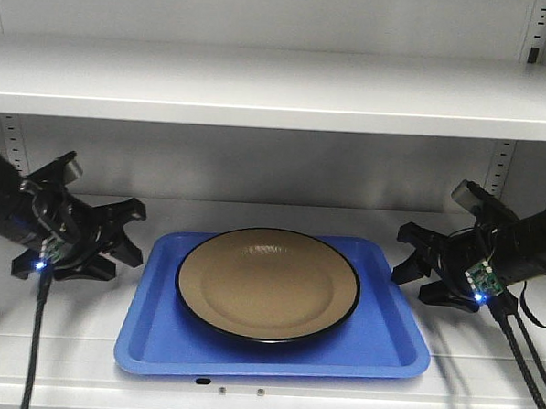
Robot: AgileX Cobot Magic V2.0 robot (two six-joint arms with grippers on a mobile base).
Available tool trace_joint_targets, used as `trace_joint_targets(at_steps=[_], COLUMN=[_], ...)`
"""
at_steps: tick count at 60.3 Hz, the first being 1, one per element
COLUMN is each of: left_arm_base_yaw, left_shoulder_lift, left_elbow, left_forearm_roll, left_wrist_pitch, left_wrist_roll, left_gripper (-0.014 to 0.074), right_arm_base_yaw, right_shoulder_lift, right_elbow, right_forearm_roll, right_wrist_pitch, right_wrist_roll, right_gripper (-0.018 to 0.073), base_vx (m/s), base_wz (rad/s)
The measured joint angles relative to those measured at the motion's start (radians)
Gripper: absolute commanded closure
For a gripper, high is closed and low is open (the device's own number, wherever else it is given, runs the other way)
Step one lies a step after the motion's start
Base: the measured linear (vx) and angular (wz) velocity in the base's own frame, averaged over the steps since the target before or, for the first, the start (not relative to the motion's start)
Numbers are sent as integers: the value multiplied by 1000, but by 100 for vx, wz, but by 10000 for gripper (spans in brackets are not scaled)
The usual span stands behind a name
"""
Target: Place disk in tray to left cabinet
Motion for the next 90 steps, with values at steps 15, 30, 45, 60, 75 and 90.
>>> trace_joint_targets(at_steps=[15, 30, 45, 60, 75, 90], left_arm_base_yaw=[-1, -1, -1, 58, 63, 63], left_shoulder_lift=[-415, -797, -1152, -1461, -1783, -1813], left_elbow=[536, 1007, 1331, 1563, 1670, 1670], left_forearm_roll=[39, 153, 450, 493, 494, 494], left_wrist_pitch=[-370, -713, -820, -821, -792, -741], left_wrist_roll=[0, 0, 0, 0, 0, 0], left_gripper=[360, 535, 604, 604, 604, 603], right_arm_base_yaw=[0, 0, 0, 0, 0, 0], right_shoulder_lift=[0, 0, 0, 0, 0, 0], right_elbow=[0, 0, 0, 0, 0, -1], right_forearm_roll=[0, 0, 0, 0, 0, 2], right_wrist_pitch=[4, 8, 8, 8, 8, 11], right_wrist_roll=[0, 0, 0, 0, 0, 0], right_gripper=[188, 188, 188, 188, 188, 188], base_vx=[0, 0, 0, 0, 0, 0], base_wz=[0, 0, 0, 0, 0, 0])
